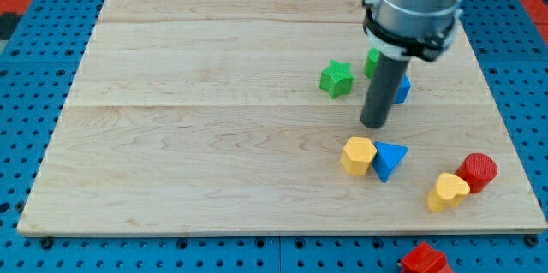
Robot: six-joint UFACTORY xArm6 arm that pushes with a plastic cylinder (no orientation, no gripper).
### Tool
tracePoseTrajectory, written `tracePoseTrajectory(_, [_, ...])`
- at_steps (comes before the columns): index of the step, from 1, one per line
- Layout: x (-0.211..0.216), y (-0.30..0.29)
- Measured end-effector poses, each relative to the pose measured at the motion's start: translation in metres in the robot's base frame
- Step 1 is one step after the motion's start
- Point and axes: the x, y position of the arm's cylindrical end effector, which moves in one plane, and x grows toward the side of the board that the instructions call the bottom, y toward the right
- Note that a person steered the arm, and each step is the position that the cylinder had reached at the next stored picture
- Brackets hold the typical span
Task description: Push the green star left to the yellow hexagon
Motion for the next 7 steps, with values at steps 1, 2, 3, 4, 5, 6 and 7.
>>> tracePoseTrajectory(1, [-0.011, -0.042])
tracePoseTrajectory(2, [-0.019, -0.084])
tracePoseTrajectory(3, [-0.075, -0.094])
tracePoseTrajectory(4, [-0.130, -0.087])
tracePoseTrajectory(5, [-0.114, -0.044])
tracePoseTrajectory(6, [-0.049, -0.010])
tracePoseTrajectory(7, [0.009, 0.010])
